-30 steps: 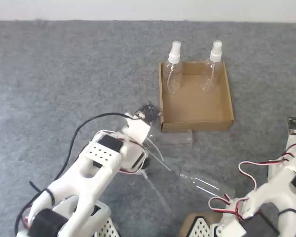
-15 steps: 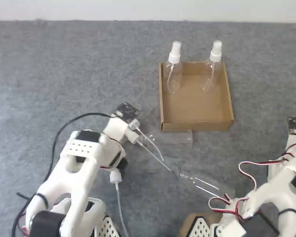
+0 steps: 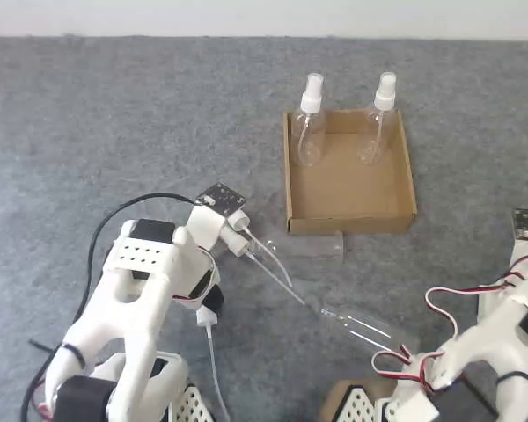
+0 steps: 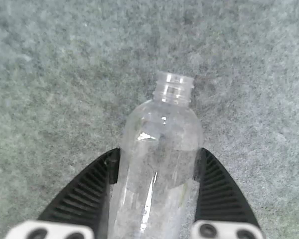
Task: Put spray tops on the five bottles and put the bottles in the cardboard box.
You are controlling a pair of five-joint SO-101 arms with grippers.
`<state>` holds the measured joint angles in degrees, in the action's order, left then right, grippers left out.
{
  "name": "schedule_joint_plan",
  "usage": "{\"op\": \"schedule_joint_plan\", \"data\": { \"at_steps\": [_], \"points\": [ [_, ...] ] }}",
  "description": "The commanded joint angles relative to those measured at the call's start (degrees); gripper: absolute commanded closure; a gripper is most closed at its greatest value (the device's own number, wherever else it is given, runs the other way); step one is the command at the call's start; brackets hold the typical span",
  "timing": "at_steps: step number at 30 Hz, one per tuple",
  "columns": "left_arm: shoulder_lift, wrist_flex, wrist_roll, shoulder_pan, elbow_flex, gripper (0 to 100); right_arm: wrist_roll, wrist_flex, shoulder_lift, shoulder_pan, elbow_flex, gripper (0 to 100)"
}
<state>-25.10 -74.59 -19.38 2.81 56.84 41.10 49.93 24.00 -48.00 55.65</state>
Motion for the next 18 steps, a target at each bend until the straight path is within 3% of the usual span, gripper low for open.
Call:
{"op": "schedule_joint_plan", "data": {
  "at_steps": [1, 9, 18],
  "points": [
    [-1.0, 2.0, 0.4, 0.2, -0.9, 77, 0.8, -0.1, 0.2, -0.1, 0.0, 89.2],
    [-1.0, 9.7, 0.3, 0.3, 4.5, 77, 0.7, -0.1, 0.0, -0.3, 0.0, 89.2],
    [-1.0, 8.9, 0.3, 0.4, 5.2, 80, 0.7, -0.1, 0.0, -0.2, 0.0, 89.2]
  ]
}}
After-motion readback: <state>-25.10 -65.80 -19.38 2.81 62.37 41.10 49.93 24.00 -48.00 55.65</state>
